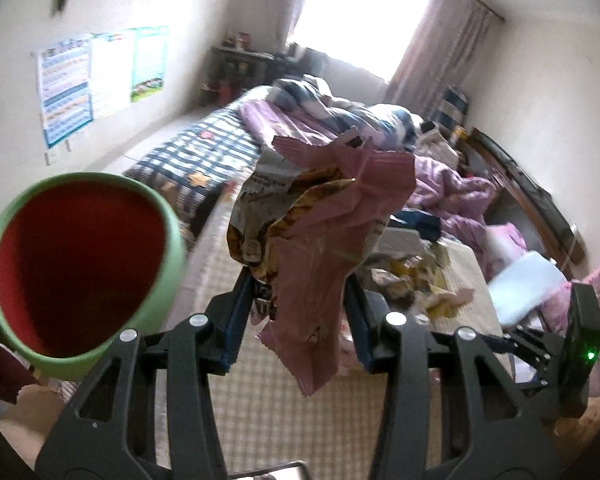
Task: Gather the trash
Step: 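Grasp the pink wrapper with the left gripper while the right gripper grasps another pink wrapper, then carry the pink wrappers over the red bucket with both grippers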
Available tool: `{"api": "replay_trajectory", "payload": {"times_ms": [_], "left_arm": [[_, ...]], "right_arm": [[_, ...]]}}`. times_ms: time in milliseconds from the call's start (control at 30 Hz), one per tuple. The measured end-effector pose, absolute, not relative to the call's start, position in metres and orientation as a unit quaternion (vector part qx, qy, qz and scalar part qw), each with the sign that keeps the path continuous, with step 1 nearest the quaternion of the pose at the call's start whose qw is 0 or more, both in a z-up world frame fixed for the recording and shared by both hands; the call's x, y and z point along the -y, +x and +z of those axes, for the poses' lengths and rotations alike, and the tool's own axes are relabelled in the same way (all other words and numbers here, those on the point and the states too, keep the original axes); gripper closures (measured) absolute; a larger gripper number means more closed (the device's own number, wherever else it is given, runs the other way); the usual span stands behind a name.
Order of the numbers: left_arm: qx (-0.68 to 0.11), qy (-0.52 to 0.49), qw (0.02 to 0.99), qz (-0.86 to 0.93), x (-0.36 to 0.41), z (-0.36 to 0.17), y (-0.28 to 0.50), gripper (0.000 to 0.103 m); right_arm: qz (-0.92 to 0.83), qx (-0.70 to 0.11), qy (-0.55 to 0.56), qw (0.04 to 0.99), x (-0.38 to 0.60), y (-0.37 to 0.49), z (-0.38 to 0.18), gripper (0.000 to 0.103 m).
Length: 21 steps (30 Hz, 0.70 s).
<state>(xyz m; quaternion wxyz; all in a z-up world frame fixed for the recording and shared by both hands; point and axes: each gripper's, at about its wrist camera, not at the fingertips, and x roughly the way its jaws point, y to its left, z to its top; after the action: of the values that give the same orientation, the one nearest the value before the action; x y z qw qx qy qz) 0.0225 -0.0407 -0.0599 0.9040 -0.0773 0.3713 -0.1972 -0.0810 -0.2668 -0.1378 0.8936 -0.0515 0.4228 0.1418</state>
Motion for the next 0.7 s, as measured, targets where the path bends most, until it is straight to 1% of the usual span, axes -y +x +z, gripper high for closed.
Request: {"api": "replay_trajectory", "payload": {"times_ms": [33, 67, 267, 433, 467, 500, 633, 700], "left_arm": [[-0.370, -0.079, 0.906, -0.191, 0.036, -0.059, 0.023, 0.061], [-0.367, -0.081, 0.909, -0.181, 0.030, -0.057, 0.026, 0.061], [-0.359, -0.092, 0.917, -0.145, 0.009, -0.056, 0.025, 0.061], [-0.353, -0.102, 0.923, -0.114, -0.009, -0.057, 0.022, 0.060], [-0.353, -0.105, 0.923, -0.109, -0.014, -0.058, 0.022, 0.060], [-0.352, -0.108, 0.924, -0.104, -0.018, -0.059, 0.021, 0.060], [-0.351, -0.118, 0.925, -0.087, -0.032, -0.062, 0.019, 0.060], [-0.351, -0.124, 0.925, -0.079, -0.036, -0.062, 0.019, 0.060]], "right_arm": [[0.147, -0.417, -0.045, 0.896, 0.269, -0.084, -0.135, 0.060], [0.158, -0.411, -0.031, 0.897, 0.272, -0.085, -0.131, 0.067], [0.182, -0.377, 0.014, 0.908, 0.277, -0.081, -0.101, 0.068], [0.222, -0.351, 0.034, 0.909, 0.256, -0.067, -0.080, 0.068], [0.235, -0.345, 0.038, 0.908, 0.249, -0.062, -0.076, 0.069], [0.245, -0.341, 0.040, 0.907, 0.245, -0.060, -0.072, 0.072], [0.287, -0.325, 0.053, 0.900, 0.221, -0.045, -0.058, 0.074], [0.302, -0.319, 0.053, 0.897, 0.211, -0.040, -0.054, 0.077]]}}
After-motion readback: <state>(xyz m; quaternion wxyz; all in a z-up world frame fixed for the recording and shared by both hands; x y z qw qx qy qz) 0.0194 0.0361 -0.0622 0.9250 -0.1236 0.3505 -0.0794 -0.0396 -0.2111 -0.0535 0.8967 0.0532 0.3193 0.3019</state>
